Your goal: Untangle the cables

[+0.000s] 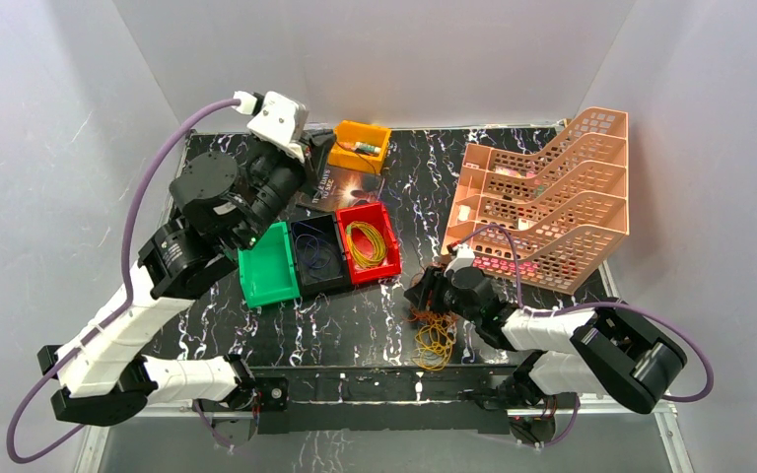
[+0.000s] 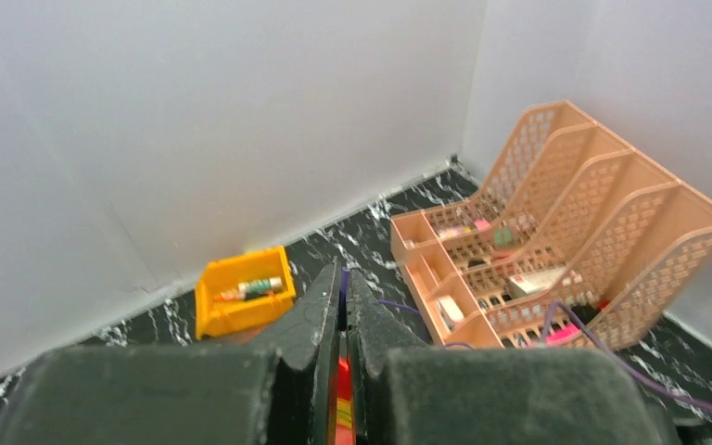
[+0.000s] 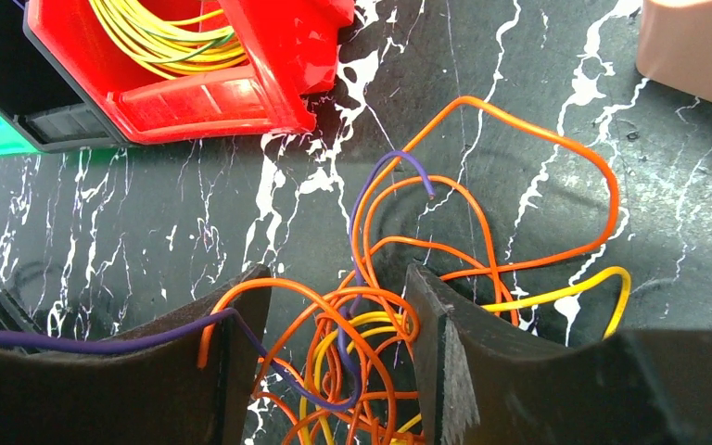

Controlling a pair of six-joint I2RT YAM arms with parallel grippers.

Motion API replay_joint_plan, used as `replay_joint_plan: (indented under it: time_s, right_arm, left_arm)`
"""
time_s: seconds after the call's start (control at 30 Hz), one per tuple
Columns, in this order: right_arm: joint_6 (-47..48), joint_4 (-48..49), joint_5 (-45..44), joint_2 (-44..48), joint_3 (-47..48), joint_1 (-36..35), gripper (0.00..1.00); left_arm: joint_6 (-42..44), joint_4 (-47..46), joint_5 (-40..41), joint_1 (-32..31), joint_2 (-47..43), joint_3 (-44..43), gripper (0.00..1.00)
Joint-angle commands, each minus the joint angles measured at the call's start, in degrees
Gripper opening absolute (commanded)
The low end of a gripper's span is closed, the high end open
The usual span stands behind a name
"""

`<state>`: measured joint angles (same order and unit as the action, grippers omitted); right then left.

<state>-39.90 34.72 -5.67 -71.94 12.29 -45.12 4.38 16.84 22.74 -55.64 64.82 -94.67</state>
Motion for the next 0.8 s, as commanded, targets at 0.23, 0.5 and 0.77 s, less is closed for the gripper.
replay_joint_plan:
  time_s: [0.23, 0.5, 0.77]
  right_arm:
    - [-0.13, -3.99, -0.92, -0.58, -2.14, -0.23, 0.67]
    - [-0.23, -4.35, -1.2, -0.47, -2.45, -0.23, 0.69]
    - [-0.17, -4.31, -0.8, -1.17, -2.19, -0.23, 0.66]
  left_arm:
    - [16.78, -13.64, 7.13, -0.27, 3.71, -9.16, 0.0]
    - [28.09, -22.84, 8.01, -0.26, 7.64, -13.77, 0.0]
    - [36.25, -28.22, 8.11, -0.29, 10.8, -19.54, 0.0]
